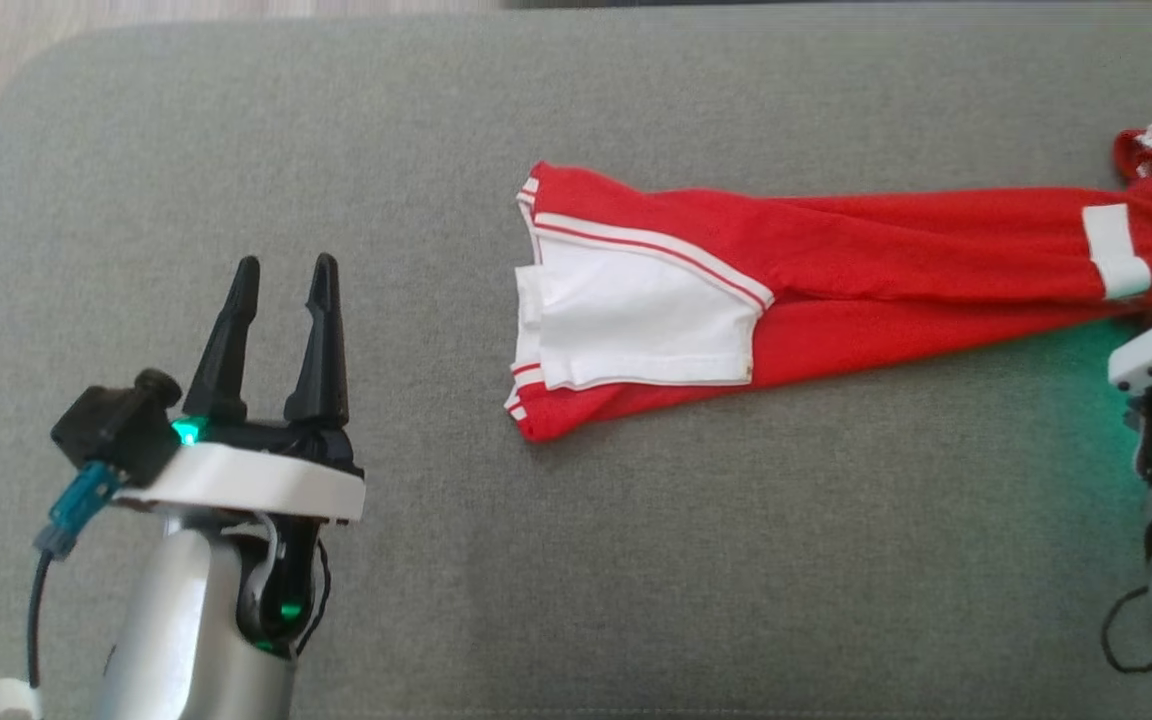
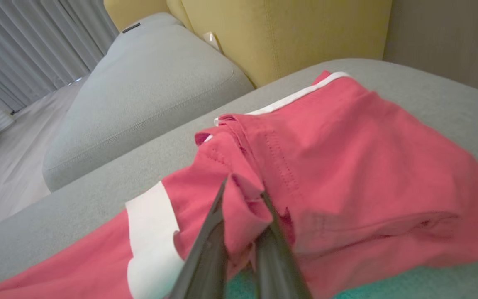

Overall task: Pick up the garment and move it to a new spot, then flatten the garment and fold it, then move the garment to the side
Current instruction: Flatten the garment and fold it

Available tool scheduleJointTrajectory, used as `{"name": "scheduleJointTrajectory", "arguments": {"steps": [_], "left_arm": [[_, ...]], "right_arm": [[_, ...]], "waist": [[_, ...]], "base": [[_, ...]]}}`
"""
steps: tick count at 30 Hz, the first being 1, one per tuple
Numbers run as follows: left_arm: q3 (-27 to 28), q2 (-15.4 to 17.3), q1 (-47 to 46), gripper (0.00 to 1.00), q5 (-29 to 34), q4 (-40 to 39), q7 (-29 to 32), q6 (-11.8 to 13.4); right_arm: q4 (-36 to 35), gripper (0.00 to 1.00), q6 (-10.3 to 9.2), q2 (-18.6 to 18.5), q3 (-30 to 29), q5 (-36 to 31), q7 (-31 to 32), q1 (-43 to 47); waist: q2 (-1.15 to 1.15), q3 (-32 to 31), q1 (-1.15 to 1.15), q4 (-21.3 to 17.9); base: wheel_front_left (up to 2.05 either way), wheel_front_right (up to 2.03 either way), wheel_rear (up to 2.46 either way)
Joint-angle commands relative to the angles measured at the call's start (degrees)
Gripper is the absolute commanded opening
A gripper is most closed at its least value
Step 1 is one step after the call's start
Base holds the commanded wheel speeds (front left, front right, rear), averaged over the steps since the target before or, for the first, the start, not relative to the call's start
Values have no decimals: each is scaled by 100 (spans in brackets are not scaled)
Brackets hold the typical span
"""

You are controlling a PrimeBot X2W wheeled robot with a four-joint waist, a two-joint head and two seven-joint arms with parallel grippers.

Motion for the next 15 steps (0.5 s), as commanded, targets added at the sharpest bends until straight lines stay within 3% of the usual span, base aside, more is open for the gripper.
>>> {"name": "scheduleJointTrajectory", "arguments": {"steps": [1,7,15], "left_arm": [[183,59,-15,100,-29,-151,-29,-11],[163,59,86,100,-67,-157,-29,25],[146,59,252,100,-94,-145,-29,35]], "right_arm": [[-263,0,-5,70,174,62,-92,38],[-794,0,-5,487,610,315,-126,153],[-2107,0,-5,998,1873,863,108,600]], "waist": [[0,-129,0,-53],[0,-307,0,-92],[0,-592,0,22]], "base": [[0,0,0],[0,0,0],[0,0,0]]}}
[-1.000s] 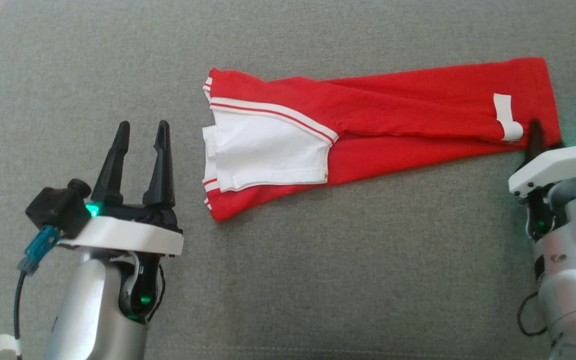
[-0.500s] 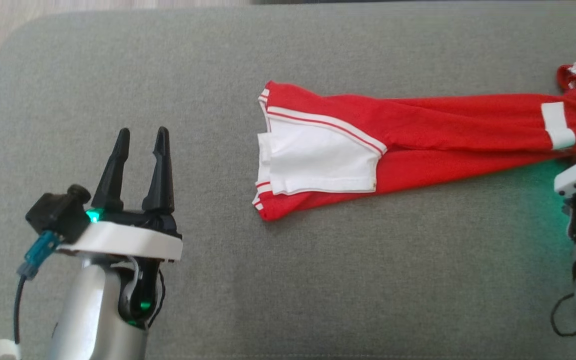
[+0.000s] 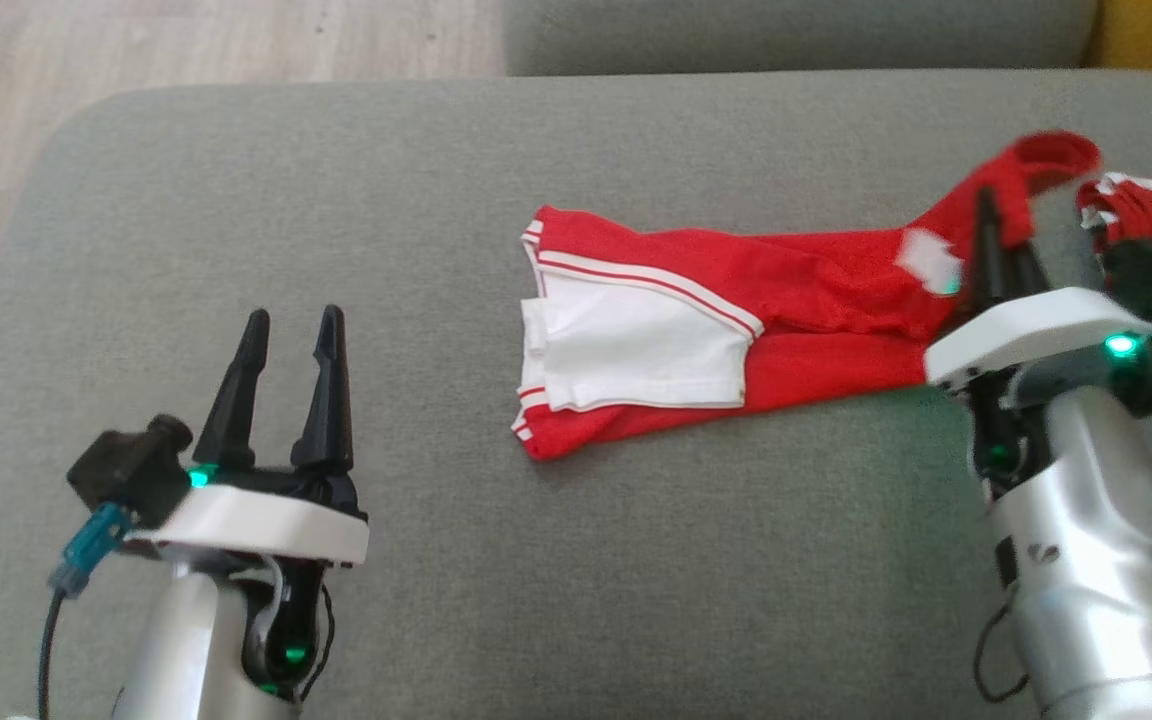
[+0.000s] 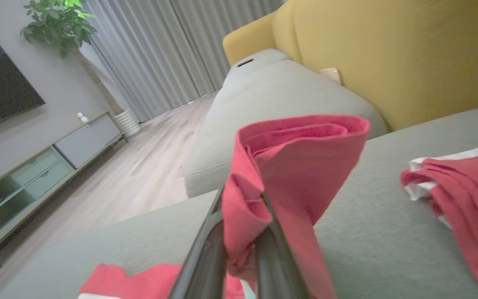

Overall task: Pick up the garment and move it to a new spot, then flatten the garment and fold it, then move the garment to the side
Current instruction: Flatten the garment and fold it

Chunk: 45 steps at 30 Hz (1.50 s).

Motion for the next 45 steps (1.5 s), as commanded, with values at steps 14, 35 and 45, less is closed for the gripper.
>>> {"name": "scheduleJointTrajectory", "arguments": {"steps": [14,35,45], "left_arm": [[66,58,0,100,-149,-177,-30,81],[-93,58,-72,100,-290,-136,-30,155],[50,58,-42,100,-218,-121,-30,162]], "right_arm": [[-790,0,-5,100,2473,1393,246,228],[453,0,-5,100,3889,2117,-77,-328],[203,100,-5,100,4765,2715,-84,-419]], "waist": [[0,-50,0,564],[0,207,0,1205],[0,85,0,929]], "base": [[0,0,0],[0,0,0],[0,0,0]]}}
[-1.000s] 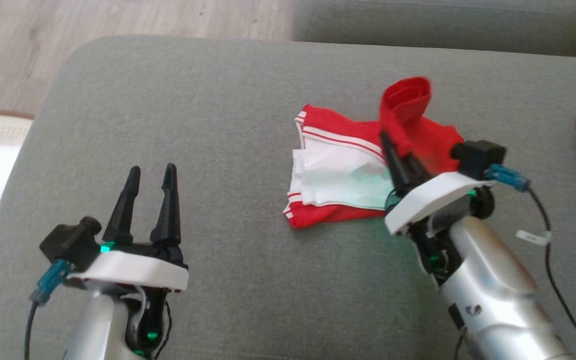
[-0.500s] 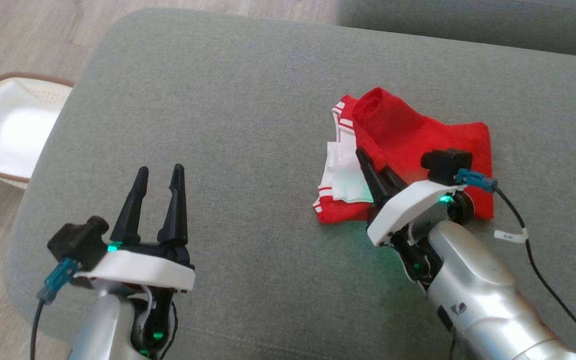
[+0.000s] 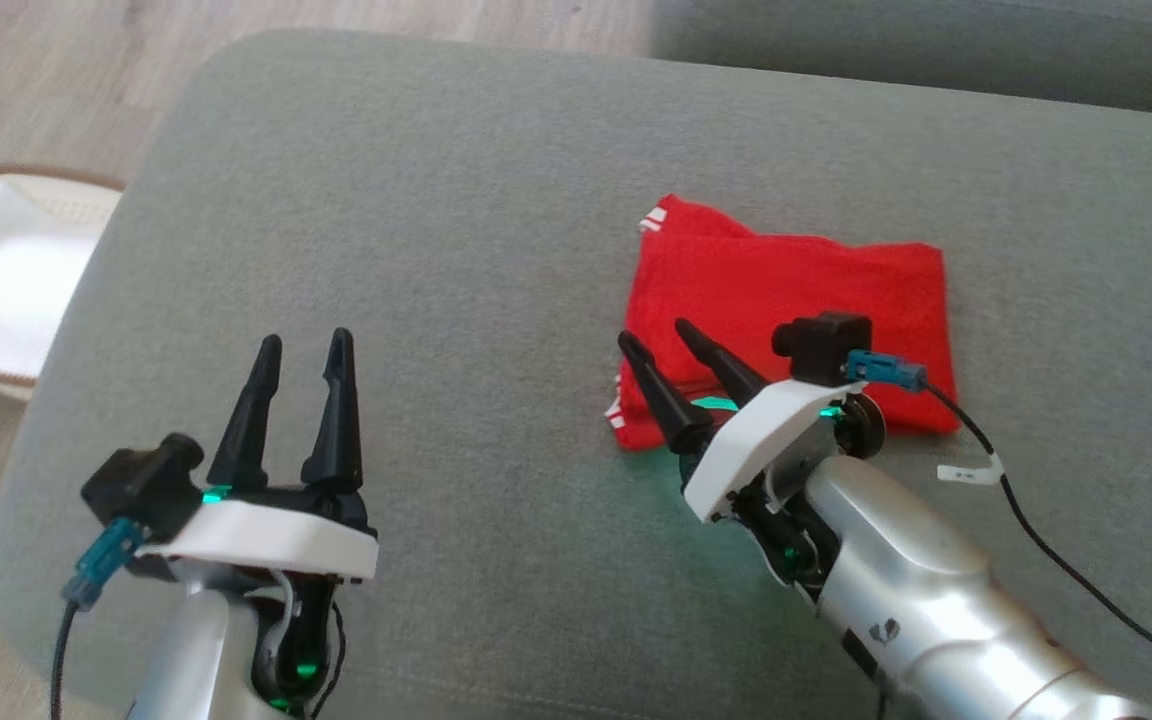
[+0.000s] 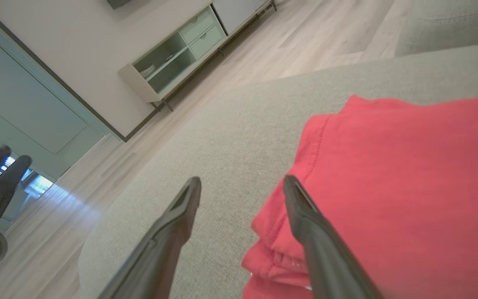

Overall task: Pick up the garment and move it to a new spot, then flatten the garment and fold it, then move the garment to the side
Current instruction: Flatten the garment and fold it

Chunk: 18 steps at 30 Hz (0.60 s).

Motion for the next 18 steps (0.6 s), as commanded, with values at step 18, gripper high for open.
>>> {"name": "scheduleJointTrajectory", "arguments": {"steps": [18], "left_arm": [[378,53,-242,100,157,-508,-29,-4]], "right_arm": [[-440,100,-5,-500,-1807,-2008,-729,-105]], "waist": [[0,-218,0,-1195]], "base": [[0,0,0]]}}
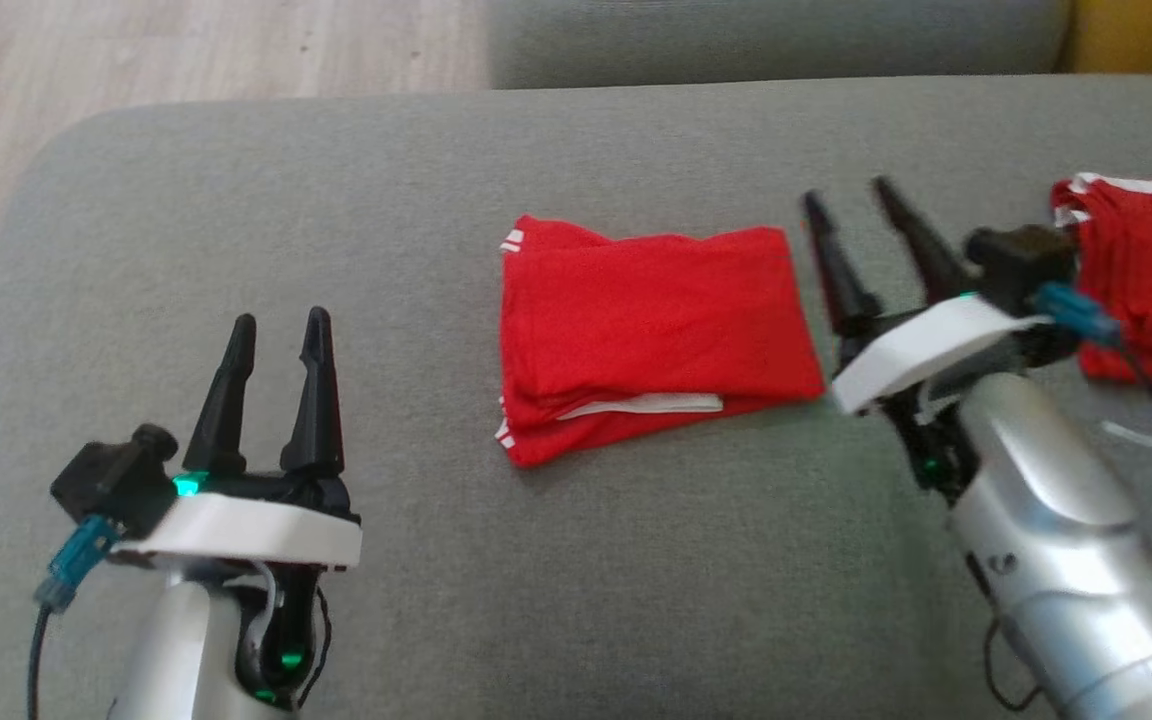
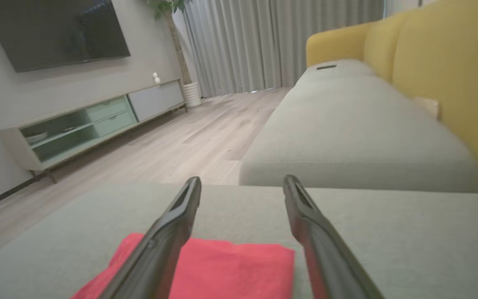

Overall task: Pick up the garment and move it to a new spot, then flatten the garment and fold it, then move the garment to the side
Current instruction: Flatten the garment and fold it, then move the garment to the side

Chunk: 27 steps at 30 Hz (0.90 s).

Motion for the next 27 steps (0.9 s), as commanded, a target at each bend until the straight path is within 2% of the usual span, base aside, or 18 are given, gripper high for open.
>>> {"name": "scheduleJointTrajectory", "arguments": {"steps": [1,6,12,27], "left_arm": [[196,55,-250,100,53,-215,-30,0],[215,55,-277,100,155,-260,-30,-1],[254,55,-217,100,451,-366,-30,-34],[200,55,-140,100,413,-443,-30,12]], "right_arm": [[-352,100,-5,50,-220,-221,-66,163],[-1073,100,-5,118,-1119,-1048,-67,771],[-1844,100,-5,504,-1915,-1688,-68,1512],[-2416,100,-5,662,-2227,-1973,99,1900]], "waist": [[0,5,0,-118],[0,2,0,-253],[0,-19,0,-350],[0,145,0,-283]], "base": [[0,0,0],[0,0,0],[0,0,0],[0,0,0]]}}
